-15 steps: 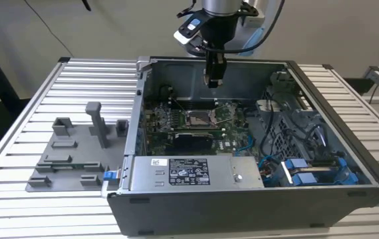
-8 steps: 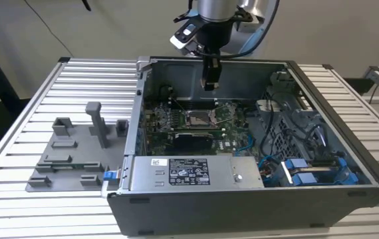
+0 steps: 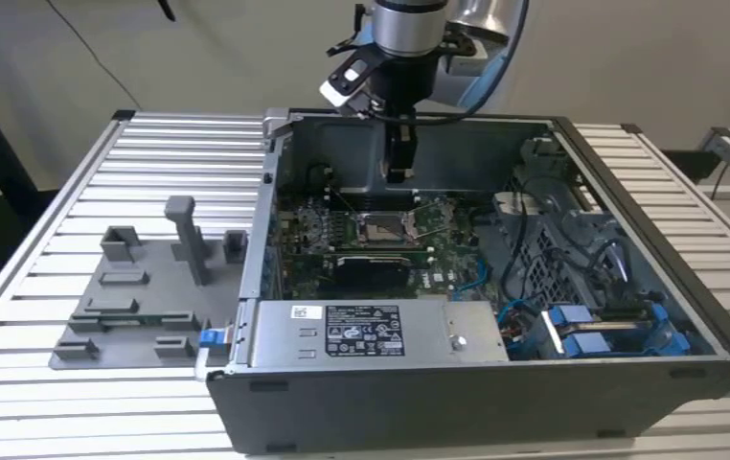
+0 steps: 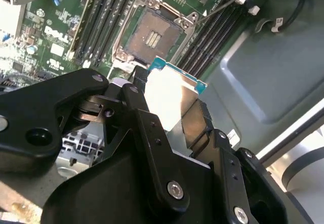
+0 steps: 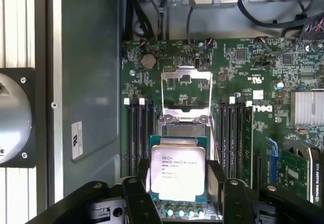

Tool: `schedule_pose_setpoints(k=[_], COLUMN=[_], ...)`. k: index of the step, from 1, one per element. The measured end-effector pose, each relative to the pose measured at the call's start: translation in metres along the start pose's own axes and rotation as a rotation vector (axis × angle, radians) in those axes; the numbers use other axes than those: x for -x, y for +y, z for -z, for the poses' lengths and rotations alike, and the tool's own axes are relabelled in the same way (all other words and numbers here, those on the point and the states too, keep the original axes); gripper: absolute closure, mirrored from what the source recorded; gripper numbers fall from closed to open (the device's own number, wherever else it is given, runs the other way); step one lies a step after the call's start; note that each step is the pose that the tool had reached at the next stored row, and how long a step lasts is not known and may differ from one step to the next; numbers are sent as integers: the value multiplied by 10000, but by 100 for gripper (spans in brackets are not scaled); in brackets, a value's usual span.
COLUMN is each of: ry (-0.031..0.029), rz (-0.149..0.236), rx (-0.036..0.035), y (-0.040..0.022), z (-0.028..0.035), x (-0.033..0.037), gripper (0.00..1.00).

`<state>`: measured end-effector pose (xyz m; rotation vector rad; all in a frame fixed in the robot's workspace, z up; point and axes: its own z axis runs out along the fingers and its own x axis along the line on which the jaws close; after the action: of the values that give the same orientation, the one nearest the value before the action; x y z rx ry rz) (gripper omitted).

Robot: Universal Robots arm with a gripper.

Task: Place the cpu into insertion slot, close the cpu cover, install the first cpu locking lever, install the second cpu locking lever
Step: 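Place the cpu into insertion slot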

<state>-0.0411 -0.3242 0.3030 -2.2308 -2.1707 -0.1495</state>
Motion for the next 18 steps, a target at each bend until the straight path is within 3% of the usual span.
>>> schedule_pose_setpoints(k=[18], ry=[-2], rz=[-41], rx=[4], y=[-46], z=[-325], x=[23], gripper=[46])
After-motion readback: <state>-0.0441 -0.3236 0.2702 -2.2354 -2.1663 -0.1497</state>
